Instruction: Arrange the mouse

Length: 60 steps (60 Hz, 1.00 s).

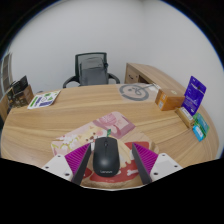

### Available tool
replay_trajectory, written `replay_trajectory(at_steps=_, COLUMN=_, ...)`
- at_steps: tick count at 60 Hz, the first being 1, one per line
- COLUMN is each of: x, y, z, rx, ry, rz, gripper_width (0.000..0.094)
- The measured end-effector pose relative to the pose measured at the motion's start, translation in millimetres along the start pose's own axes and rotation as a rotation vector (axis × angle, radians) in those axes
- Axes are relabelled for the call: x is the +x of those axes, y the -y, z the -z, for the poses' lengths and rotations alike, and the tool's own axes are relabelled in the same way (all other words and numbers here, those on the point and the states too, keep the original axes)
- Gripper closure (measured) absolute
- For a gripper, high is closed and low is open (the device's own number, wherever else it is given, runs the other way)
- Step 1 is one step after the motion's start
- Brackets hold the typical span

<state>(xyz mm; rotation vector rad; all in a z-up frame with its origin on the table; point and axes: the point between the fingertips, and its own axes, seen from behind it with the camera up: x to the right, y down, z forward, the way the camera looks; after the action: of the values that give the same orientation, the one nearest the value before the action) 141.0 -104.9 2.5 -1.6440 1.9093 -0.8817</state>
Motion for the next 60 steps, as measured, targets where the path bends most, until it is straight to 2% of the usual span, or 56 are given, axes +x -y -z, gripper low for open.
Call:
replay_trajectory(at_steps=3, x=-0.4, y=9.9, z=17.3, rx=0.020, ry=0.012, rz=-0.006, gripper_width=0.0055)
replay_trajectory(at_steps=10, x=1.7, y=25.0, z=81.5, rx=0.048, ry=0.015, rz=0.006, gripper_width=0.0065)
replay_trajectory(at_steps=19, x=-4.5, y=25.3, z=196.9, rx=0.085, ry=0.038, rz=0.013, gripper_width=0.0069)
replay_trajectory(at_steps=30, x=-27.5, y=-16.0, z=332.6, rx=0.093, ry=0.092, rz=0.053, gripper_width=0.0069)
replay_trajectory(at_steps=37, x=-28.2, y=-52.3, z=395.0, rx=0.091, ry=0.075, rz=0.075, gripper_width=0.0069)
replay_trajectory(at_steps=48, x=-32.8, y=-93.4, z=443.6, rx=0.087, ry=0.056, rz=0.059, gripper_width=0.0070)
replay_trajectory(at_steps=60, x=-35.6, y=-110.0, z=460.4, rx=0.095, ry=0.034, rz=0.035, gripper_width=0.0070)
